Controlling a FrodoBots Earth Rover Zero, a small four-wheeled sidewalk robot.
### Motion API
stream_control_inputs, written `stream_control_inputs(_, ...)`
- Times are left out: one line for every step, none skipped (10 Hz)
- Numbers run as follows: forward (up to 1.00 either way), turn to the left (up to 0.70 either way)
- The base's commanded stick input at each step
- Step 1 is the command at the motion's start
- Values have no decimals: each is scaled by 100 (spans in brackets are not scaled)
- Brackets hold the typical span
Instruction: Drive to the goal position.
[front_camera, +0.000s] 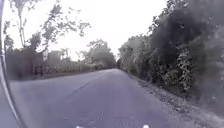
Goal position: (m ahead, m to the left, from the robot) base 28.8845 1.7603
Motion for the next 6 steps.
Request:
stream_control_inputs(70, 0)
stream_control_inputs(70, 0)
stream_control_inputs(70, 0)
stream_control_inputs(70, 0)
stream_control_inputs(70, 0)
stream_control_inputs(70, 0)
